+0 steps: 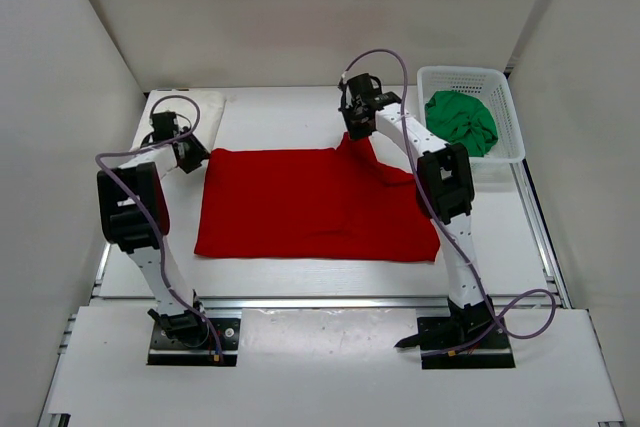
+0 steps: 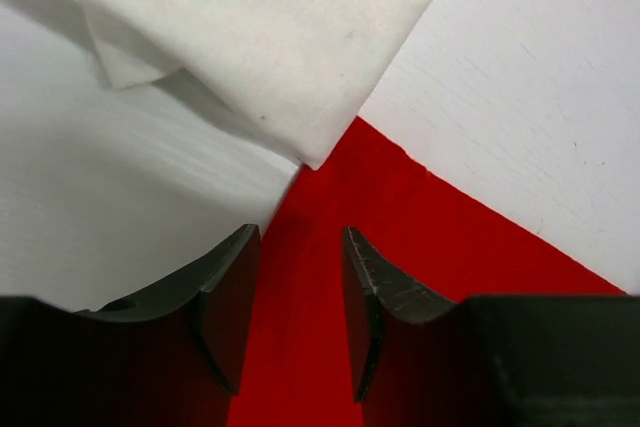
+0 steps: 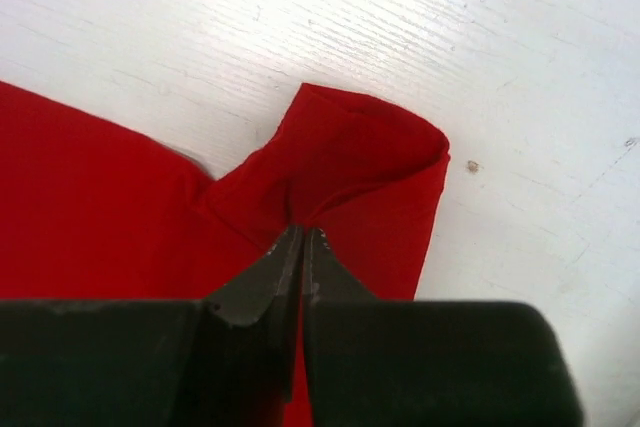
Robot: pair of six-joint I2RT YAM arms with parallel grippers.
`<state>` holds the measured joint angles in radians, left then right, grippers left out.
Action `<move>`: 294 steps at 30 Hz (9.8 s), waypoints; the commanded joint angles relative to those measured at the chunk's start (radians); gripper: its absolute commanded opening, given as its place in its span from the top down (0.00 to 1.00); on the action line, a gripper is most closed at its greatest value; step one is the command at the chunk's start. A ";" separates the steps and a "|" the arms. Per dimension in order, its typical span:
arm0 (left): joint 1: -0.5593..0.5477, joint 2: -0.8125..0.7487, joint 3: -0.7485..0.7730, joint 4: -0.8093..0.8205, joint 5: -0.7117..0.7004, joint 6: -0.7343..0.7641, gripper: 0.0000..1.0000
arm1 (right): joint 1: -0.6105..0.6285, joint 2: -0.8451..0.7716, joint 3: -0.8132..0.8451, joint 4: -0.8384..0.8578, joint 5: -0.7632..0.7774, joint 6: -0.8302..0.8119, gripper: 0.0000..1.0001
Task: Fold and stack the t-shirts
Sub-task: Grap the side of the flattened tshirt furthest away from the robot with both arms, then fold the other side of the tshirt into a rectangle
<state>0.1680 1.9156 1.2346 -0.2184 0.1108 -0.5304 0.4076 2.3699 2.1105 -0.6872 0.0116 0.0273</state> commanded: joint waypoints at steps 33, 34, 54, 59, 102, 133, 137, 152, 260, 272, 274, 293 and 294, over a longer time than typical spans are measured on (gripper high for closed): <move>-0.116 0.240 0.404 -0.266 -0.215 0.089 0.76 | -0.240 -0.210 -0.023 -0.034 -0.041 0.016 1.00; -0.119 0.244 0.405 -0.260 -0.217 0.083 0.78 | -0.243 -0.207 -0.023 -0.029 -0.050 0.014 1.00; -0.130 -0.070 0.171 -0.217 -0.172 0.076 1.00 | -0.263 -0.480 -0.363 -0.089 -0.120 0.048 1.00; -0.088 -0.133 0.063 -0.227 -0.143 0.086 1.00 | -0.302 -0.682 -0.627 0.043 -0.160 0.045 1.00; -0.048 -0.612 -0.484 -0.010 0.017 -0.063 0.57 | -0.075 -1.252 -1.232 0.030 -0.065 0.169 0.90; -0.013 -0.415 -0.638 0.241 0.132 -0.206 0.66 | 0.152 -0.863 -1.234 0.305 -0.150 0.301 1.00; 0.031 -0.412 -0.670 0.293 0.170 -0.253 0.67 | 0.169 -0.906 -1.334 0.328 -0.223 0.364 1.00; -0.257 -0.408 -0.538 0.359 0.043 -0.286 0.66 | -0.224 -1.086 -1.366 0.613 -0.323 0.413 0.83; -0.401 -0.336 -0.712 0.501 0.107 -0.327 0.73 | -0.290 -0.547 -1.159 0.943 -0.079 0.505 0.86; -0.338 -0.332 -0.739 0.501 0.135 -0.336 0.75 | -0.297 -0.529 -1.138 0.940 -0.102 0.511 1.00; -0.309 -0.340 -0.748 0.502 0.147 -0.339 0.76 | -0.299 -0.544 -1.150 0.931 -0.098 0.510 1.00; -0.128 -0.374 -0.753 0.472 0.234 -0.335 0.78 | -0.406 -0.569 -1.000 0.758 -0.196 0.422 1.00; -0.130 -0.374 -0.748 0.472 0.236 -0.338 0.78 | -0.406 -0.545 -0.960 0.733 -0.215 0.409 1.00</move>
<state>0.0357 1.5703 0.4686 0.3134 0.3958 -0.9062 0.0227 1.7885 1.0454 0.0372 -0.1936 0.4885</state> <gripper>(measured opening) 0.223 0.010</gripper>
